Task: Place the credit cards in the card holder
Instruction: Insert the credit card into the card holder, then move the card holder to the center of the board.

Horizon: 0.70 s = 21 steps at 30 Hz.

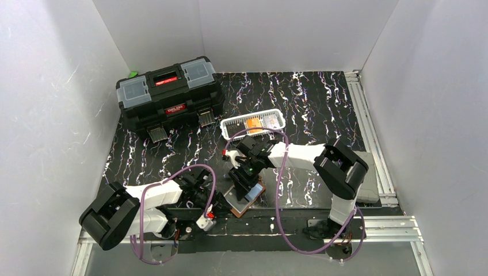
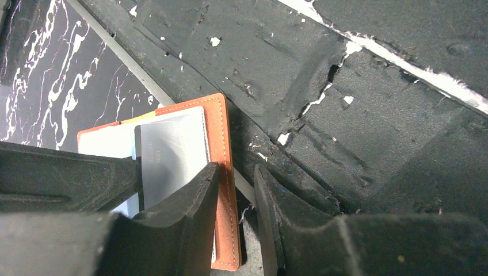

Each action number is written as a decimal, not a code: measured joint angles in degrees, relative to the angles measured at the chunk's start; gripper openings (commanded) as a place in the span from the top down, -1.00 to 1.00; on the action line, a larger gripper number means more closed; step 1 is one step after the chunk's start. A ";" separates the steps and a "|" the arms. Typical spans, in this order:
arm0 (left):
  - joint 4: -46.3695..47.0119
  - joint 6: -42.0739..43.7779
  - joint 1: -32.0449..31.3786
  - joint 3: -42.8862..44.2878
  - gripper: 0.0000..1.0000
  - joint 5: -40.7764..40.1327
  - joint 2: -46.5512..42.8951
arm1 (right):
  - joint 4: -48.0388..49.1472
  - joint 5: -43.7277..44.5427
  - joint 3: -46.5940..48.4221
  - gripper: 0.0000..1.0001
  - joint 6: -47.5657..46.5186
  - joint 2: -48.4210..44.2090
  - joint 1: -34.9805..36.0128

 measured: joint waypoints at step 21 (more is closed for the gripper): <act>5.88 -10.75 -1.97 0.22 0.54 -0.46 1.29 | 3.56 0.44 -3.04 -0.04 2.82 -1.90 0.37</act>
